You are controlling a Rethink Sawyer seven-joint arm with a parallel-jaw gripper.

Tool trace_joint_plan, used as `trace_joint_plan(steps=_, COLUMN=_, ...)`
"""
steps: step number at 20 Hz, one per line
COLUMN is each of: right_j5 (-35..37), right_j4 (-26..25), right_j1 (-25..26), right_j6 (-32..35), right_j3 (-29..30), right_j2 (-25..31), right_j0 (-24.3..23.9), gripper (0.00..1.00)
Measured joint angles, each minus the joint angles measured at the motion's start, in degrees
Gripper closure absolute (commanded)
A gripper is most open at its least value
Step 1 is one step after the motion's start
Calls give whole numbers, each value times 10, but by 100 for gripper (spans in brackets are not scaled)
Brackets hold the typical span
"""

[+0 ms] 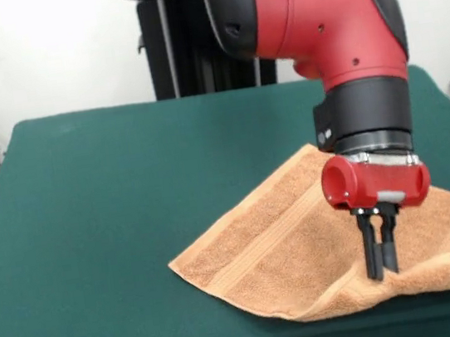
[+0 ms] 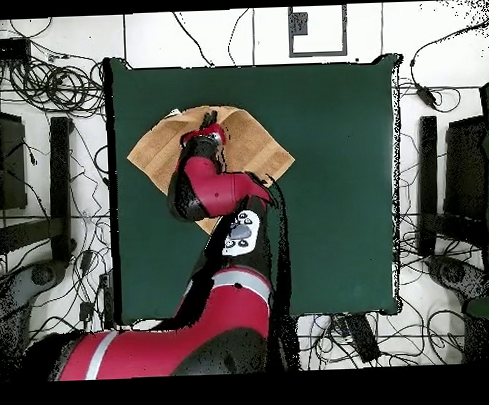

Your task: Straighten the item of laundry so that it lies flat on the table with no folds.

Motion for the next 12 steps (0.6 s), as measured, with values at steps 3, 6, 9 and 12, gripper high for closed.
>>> trace_joint_plan(steps=3, right_j5=-48, right_j4=21, right_j1=19, right_j6=0, right_j3=0, right_j2=-5, right_j0=7, gripper=100)
trace_joint_plan(steps=6, right_j5=-80, right_j4=36, right_j1=33, right_j6=0, right_j3=1, right_j2=-10, right_j0=11, gripper=100)
trace_joint_plan(steps=9, right_j5=-99, right_j4=52, right_j1=47, right_j6=0, right_j3=3, right_j2=-14, right_j0=16, gripper=100)
trace_joint_plan(steps=12, right_j5=-99, right_j4=61, right_j1=50, right_j6=0, right_j3=4, right_j2=-14, right_j0=20, gripper=0)
